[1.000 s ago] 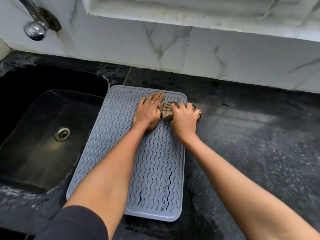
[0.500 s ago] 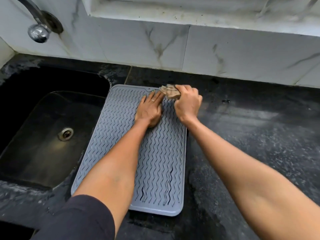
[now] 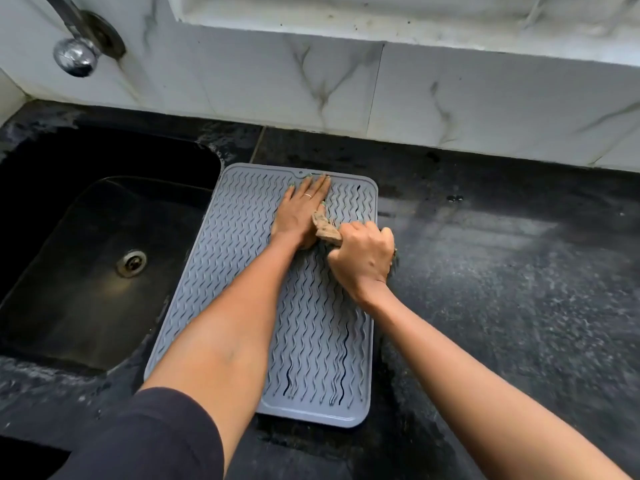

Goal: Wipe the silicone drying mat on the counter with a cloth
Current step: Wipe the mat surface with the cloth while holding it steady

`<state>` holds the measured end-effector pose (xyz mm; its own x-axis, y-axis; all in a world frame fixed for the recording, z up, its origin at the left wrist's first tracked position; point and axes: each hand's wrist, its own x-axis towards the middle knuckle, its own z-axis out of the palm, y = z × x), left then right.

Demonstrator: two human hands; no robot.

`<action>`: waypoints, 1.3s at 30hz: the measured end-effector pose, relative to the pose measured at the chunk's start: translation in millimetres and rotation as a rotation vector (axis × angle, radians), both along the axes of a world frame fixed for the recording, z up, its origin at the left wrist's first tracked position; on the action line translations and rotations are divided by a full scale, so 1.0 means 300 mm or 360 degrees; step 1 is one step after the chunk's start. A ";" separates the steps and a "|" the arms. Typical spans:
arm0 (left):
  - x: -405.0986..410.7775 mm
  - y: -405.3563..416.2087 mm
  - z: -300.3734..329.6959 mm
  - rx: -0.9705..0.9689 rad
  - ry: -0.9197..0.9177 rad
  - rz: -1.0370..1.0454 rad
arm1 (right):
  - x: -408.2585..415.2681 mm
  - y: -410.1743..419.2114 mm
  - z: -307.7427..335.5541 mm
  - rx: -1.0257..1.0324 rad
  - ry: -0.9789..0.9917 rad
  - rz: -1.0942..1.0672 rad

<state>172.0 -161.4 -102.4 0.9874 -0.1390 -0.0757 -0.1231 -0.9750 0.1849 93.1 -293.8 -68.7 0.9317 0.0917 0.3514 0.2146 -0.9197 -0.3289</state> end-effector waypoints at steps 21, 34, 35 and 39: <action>-0.160 -0.023 0.039 0.0043 0.0076 -0.0021 | -0.023 0.015 0.057 -0.0290 0.0195 0.0212; -0.306 -0.017 0.024 -0.0131 -0.0043 0.0088 | -0.086 0.015 -0.012 -0.0517 0.0151 0.0139; -0.307 -0.015 0.021 -0.0127 -0.0026 0.0069 | -0.129 0.007 -0.005 -0.0493 0.0126 0.0160; -0.289 -0.003 0.012 0.0065 0.0036 0.0036 | -0.279 -0.011 0.029 -0.0503 0.0087 0.0287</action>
<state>85.3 -162.4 -98.8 0.9882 -0.1131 -0.1031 -0.0973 -0.9843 0.1472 9.3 -297.1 -59.9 0.9072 0.3525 0.2298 0.3727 -0.9266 -0.0501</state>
